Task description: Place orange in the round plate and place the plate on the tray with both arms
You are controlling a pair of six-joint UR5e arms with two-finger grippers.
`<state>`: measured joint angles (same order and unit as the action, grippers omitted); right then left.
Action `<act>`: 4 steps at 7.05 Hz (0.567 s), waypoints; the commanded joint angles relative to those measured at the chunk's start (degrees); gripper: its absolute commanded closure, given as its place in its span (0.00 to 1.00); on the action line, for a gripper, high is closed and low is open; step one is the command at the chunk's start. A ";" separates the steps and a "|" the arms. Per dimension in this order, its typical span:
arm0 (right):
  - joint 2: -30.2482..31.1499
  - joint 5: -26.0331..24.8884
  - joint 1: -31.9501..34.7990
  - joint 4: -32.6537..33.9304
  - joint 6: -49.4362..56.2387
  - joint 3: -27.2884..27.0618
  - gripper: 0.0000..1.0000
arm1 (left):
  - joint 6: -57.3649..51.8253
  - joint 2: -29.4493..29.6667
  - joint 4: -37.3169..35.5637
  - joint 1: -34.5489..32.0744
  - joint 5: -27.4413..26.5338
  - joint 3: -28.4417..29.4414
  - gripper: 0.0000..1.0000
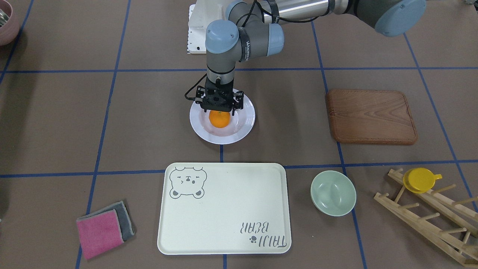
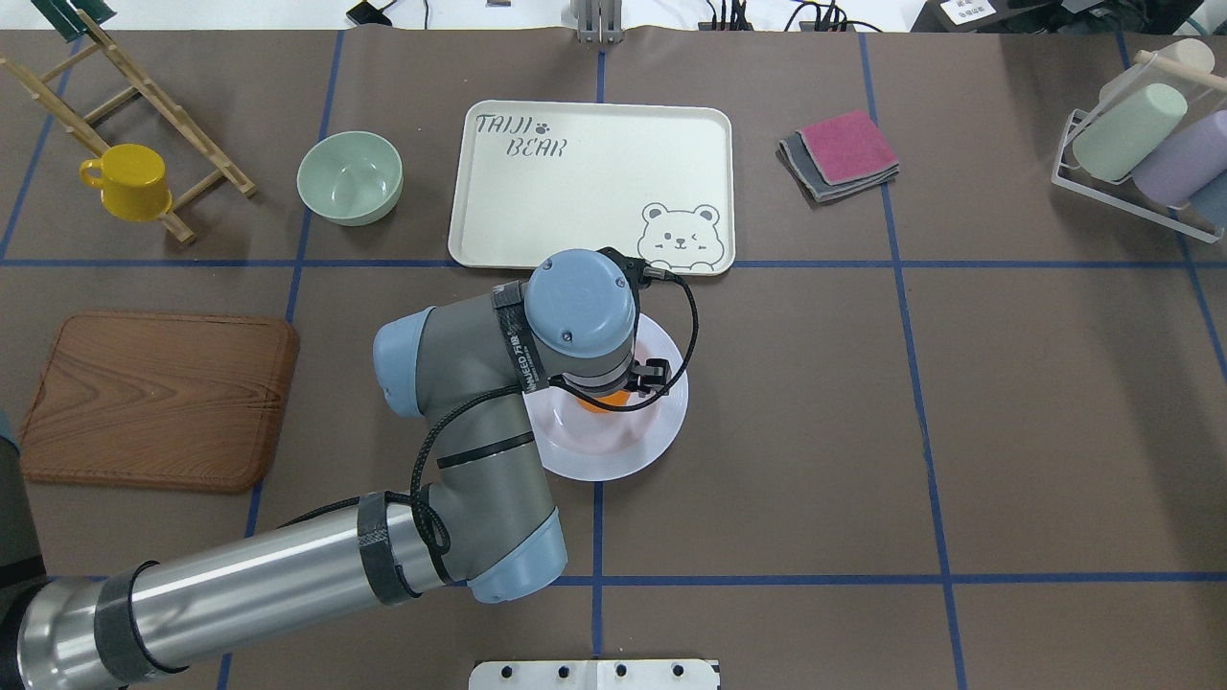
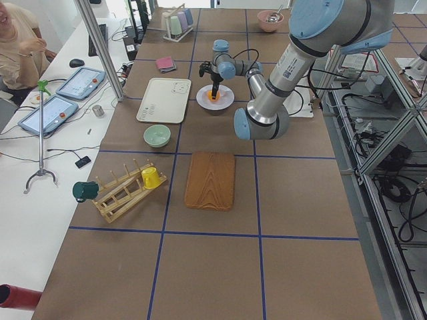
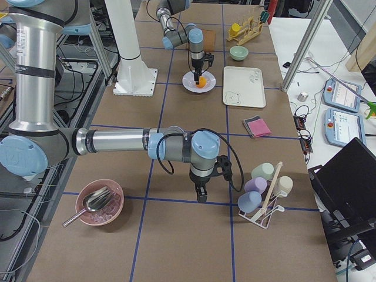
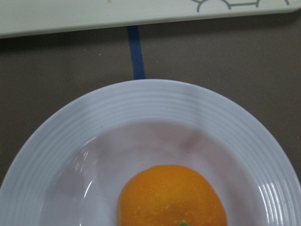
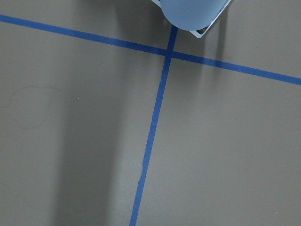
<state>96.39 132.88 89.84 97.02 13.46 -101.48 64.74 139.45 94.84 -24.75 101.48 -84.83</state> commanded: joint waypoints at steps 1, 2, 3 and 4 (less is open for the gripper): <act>-2.24 -0.25 -1.50 -0.07 -0.01 -0.29 0.00 | -6.49 -6.60 -2.18 -4.48 2.47 -10.91 0.01; -3.47 -0.25 -2.29 -0.16 0.16 -0.82 0.00 | -14.38 -12.22 -6.11 -9.83 7.37 -17.06 0.01; -4.88 -0.16 -3.95 -0.07 -0.01 -1.78 0.00 | -22.29 -16.28 -9.63 -15.53 11.16 -21.39 0.01; -5.41 0.01 -7.19 -0.07 -2.36 -3.18 0.00 | -33.42 -22.76 -11.67 -21.77 14.15 -26.22 0.01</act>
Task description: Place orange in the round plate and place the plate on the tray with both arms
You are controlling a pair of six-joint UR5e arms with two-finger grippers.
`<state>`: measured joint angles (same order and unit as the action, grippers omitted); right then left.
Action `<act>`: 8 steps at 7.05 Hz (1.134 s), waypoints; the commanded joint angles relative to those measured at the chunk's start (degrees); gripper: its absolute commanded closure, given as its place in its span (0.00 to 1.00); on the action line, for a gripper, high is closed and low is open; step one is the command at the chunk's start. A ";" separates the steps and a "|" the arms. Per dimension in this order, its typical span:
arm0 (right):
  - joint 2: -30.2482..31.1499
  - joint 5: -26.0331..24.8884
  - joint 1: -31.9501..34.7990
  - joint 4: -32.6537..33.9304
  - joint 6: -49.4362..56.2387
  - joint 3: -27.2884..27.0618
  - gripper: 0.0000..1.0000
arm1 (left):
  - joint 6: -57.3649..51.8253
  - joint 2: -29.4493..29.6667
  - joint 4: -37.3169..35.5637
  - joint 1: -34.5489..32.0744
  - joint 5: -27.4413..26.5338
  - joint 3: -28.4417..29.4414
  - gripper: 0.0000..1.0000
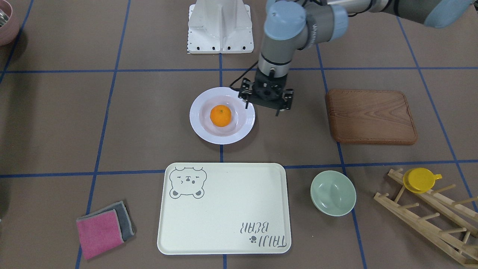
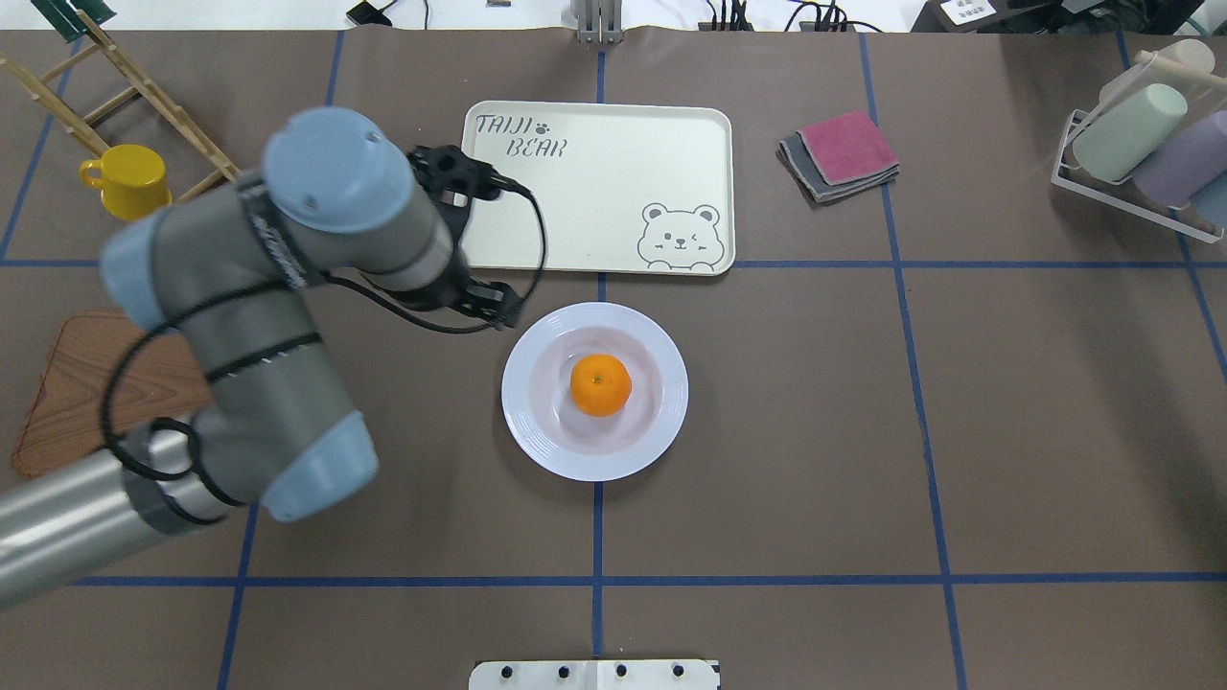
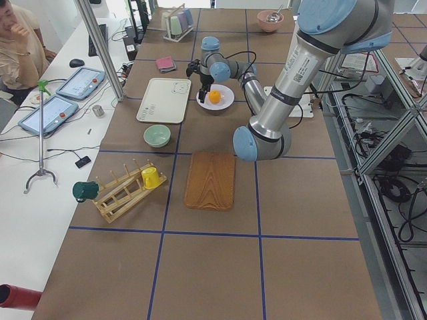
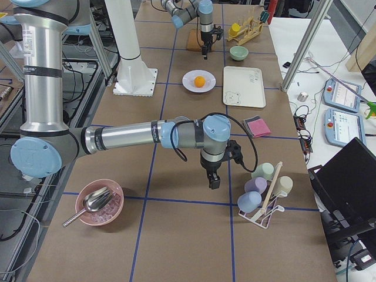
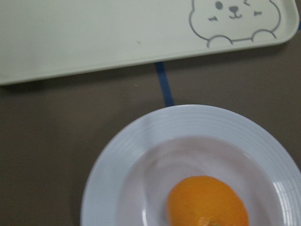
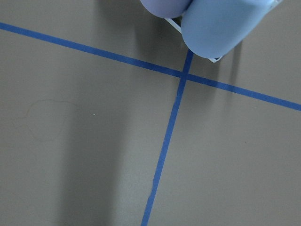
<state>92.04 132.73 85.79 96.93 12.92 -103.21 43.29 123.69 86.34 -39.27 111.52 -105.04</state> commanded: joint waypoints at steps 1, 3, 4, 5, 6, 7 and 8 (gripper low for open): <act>-2.30 0.07 -6.30 -0.07 -9.68 -4.42 0.00 | -23.83 -12.98 -3.98 -14.71 9.37 -8.05 0.01; -5.37 1.73 -12.90 -2.51 -27.33 -8.74 0.00 | -48.79 -23.80 -4.25 -29.04 15.55 -8.08 0.01; -5.73 1.92 -16.41 -9.32 -38.65 -9.72 0.00 | -52.74 -28.89 -4.77 -35.20 16.10 -7.38 0.01; -5.74 1.57 -21.75 -19.05 -52.51 -9.64 0.00 | -53.13 -32.08 -4.60 -40.39 17.32 -6.41 0.01; -5.82 1.30 -25.20 -27.15 -64.83 -9.64 0.00 | -53.22 -32.89 -4.51 -41.58 18.11 -5.36 0.01; -5.65 1.22 -27.15 -33.32 -73.65 -9.72 0.00 | -53.22 -33.33 -4.51 -45.33 18.21 -2.91 0.01; -5.73 -0.09 -29.86 -36.51 -81.40 -9.99 0.00 | -54.09 -35.25 -4.34 -47.46 18.30 -1.50 0.01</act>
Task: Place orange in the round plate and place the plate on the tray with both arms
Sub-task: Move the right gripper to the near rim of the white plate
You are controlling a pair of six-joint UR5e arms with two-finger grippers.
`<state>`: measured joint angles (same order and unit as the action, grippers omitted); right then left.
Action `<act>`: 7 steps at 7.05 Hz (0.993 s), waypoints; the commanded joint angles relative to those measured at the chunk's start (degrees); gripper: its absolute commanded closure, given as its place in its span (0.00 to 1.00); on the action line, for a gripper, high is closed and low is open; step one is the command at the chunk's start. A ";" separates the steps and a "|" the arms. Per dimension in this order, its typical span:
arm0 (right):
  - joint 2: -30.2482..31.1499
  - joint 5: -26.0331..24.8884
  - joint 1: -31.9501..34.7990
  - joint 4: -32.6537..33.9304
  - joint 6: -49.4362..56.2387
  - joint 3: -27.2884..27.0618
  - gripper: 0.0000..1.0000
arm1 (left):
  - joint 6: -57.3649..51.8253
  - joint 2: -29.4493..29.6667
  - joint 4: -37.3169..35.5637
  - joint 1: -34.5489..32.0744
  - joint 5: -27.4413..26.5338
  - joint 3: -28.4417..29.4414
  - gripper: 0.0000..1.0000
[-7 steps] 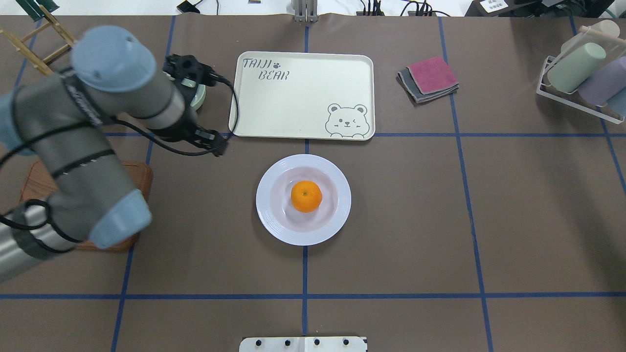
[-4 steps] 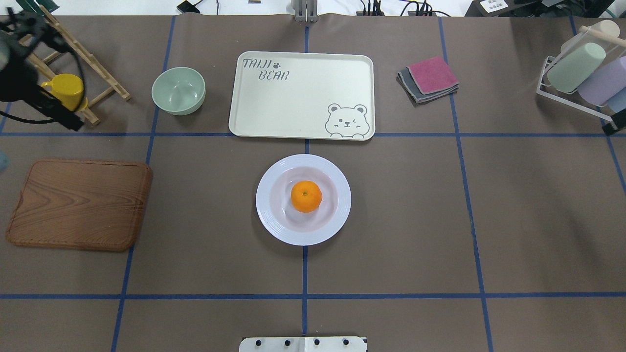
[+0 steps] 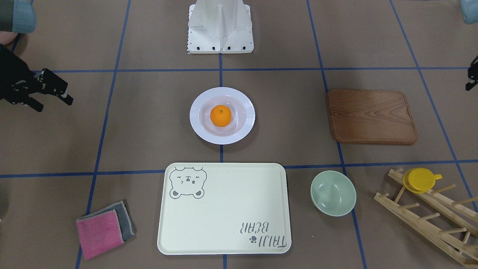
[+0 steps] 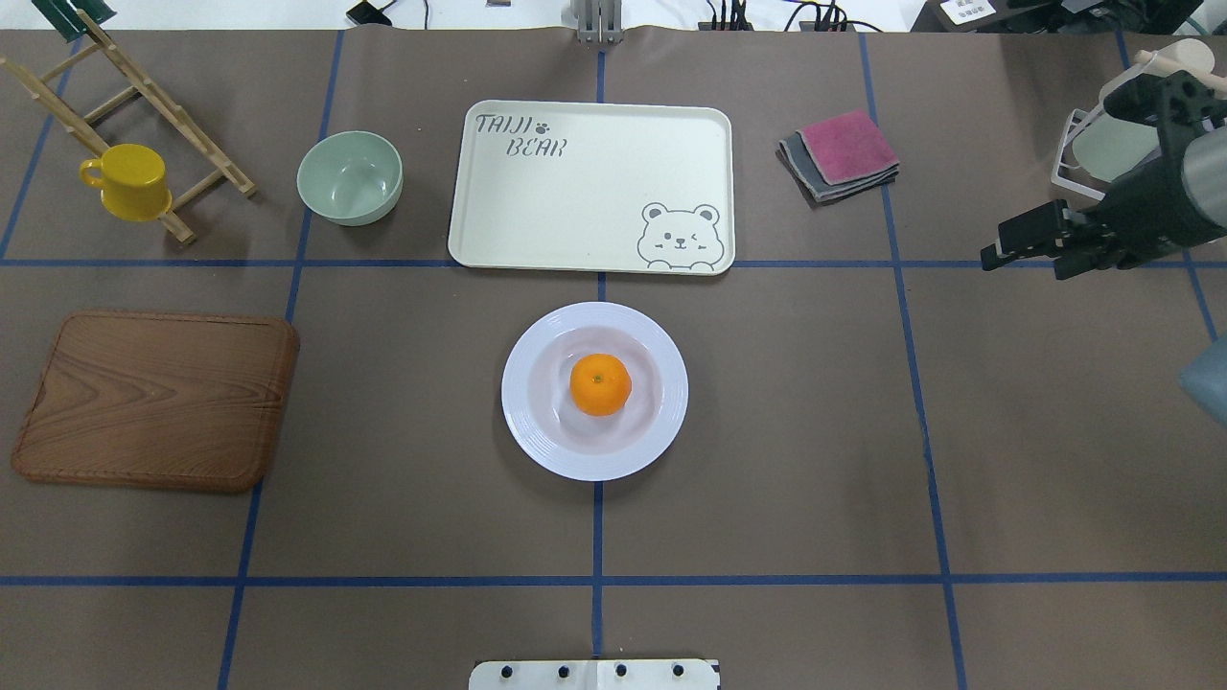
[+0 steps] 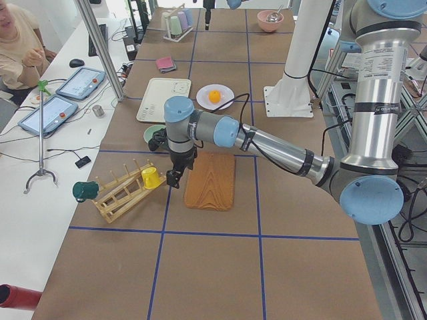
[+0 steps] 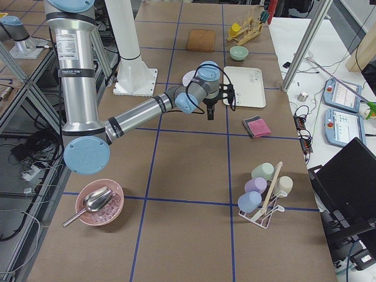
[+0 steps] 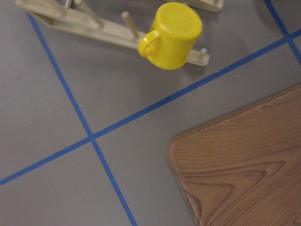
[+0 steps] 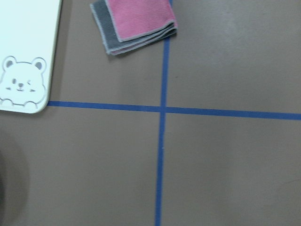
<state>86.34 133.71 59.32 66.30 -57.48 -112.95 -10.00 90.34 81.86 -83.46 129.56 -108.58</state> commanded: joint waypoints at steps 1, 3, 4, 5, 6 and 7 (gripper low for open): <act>-0.04 -6.56 -7.60 -8.88 -18.38 -1.30 0.00 | -5.94 -4.80 -0.12 -3.81 1.04 2.23 0.01; -0.04 -16.94 -15.42 -15.91 -32.36 -1.66 0.00 | -6.52 -5.79 -1.87 -5.40 1.40 2.85 0.01; 0.05 -25.08 -21.47 -19.94 -40.00 -1.66 0.00 | -6.08 -5.88 -1.88 -5.48 1.40 2.94 0.01; 0.05 -36.65 -28.92 -20.77 -45.65 -1.66 0.00 | -5.91 -5.88 -1.88 -5.40 1.49 3.02 0.01; -0.12 -46.16 -35.35 -20.86 -49.10 -1.31 0.00 | -5.90 -5.79 -1.88 -5.48 1.58 3.02 0.01; -0.56 -50.61 -39.33 -20.86 -55.57 -0.52 0.00 | -5.90 -5.88 -1.88 -5.40 1.58 3.11 0.01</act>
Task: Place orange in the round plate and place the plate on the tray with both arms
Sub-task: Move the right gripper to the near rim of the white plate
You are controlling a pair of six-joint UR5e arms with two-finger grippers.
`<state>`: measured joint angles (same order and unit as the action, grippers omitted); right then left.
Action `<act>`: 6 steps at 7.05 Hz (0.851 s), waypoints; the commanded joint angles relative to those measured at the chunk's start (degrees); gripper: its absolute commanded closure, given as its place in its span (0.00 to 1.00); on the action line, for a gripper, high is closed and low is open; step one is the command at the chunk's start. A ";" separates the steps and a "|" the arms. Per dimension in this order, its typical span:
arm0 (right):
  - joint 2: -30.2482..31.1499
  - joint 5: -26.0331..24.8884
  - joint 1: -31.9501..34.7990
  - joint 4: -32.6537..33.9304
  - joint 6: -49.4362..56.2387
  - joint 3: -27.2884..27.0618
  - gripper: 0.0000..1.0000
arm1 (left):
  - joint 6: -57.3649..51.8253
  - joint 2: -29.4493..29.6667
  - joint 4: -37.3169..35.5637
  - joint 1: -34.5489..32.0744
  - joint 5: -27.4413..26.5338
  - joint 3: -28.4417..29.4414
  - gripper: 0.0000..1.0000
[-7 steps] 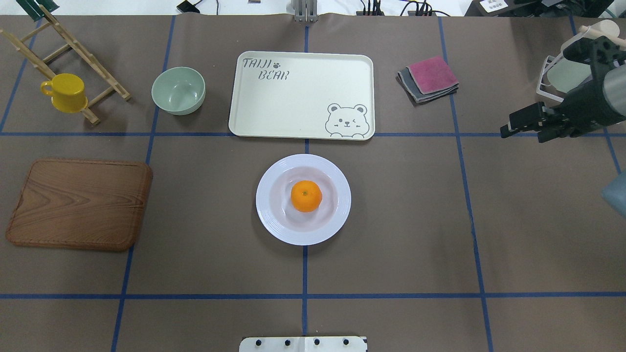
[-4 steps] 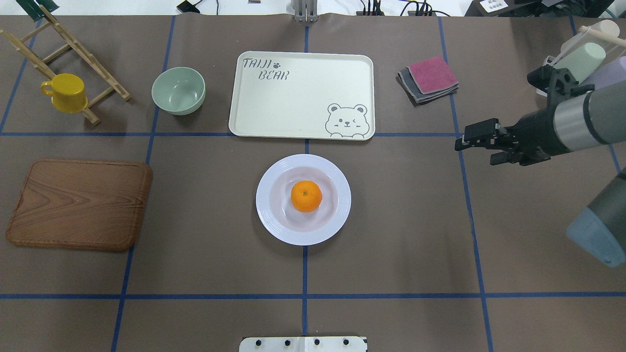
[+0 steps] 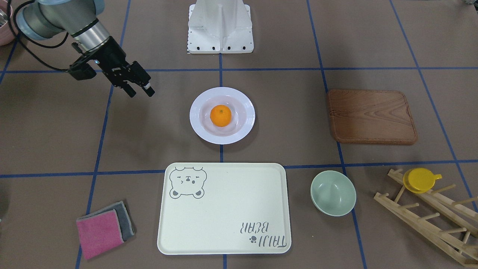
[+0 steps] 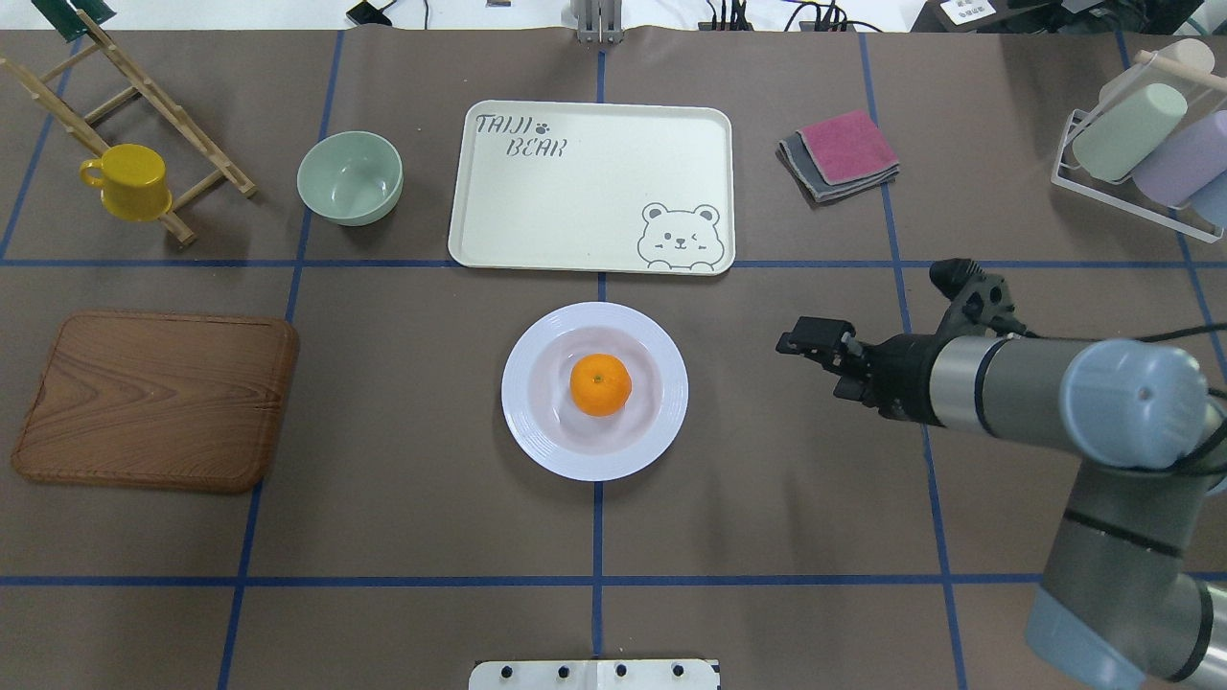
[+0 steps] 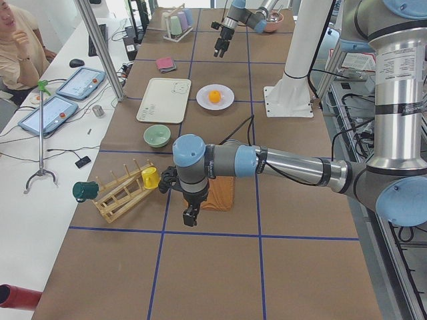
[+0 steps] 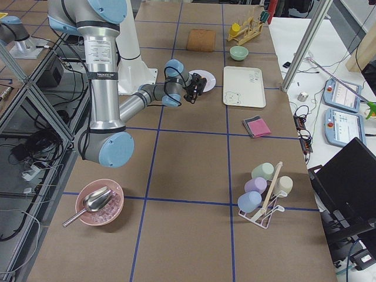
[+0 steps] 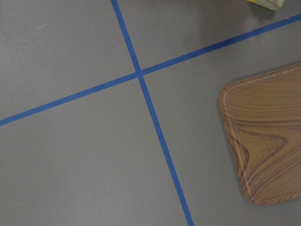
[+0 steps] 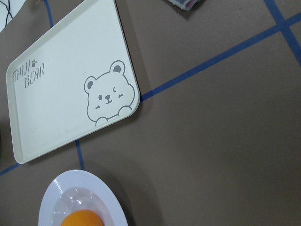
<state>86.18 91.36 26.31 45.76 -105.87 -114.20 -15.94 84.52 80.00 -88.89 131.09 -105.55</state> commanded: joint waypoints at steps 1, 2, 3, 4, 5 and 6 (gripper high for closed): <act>-4.14 -13.52 -9.93 -0.32 -11.07 3.26 0.01 | 0.03 -0.32 -0.02 -0.06 0.04 0.08 0.01; -8.88 -16.62 -11.79 -0.24 -12.85 7.90 0.02 | 0.03 -0.32 -0.02 -0.06 0.04 0.08 0.01; -11.45 -16.91 -12.51 -0.32 -14.52 10.12 0.04 | 0.03 -0.41 -0.02 0.03 0.04 0.08 0.01; -12.95 -17.87 -12.95 -0.24 -16.37 10.66 0.10 | 0.03 -0.41 -0.02 0.03 0.04 0.17 0.01; -14.10 -17.97 -13.13 -0.15 -16.56 11.80 0.13 | 0.03 -0.41 -0.02 -0.06 0.04 0.17 0.01; -15.59 -18.06 -13.30 0.03 -16.56 13.20 0.14 | 0.03 -0.41 -0.02 -0.06 0.04 0.17 0.01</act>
<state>72.29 73.55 13.29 45.63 -122.11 -102.53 -15.91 84.12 79.98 -88.91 131.13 -105.40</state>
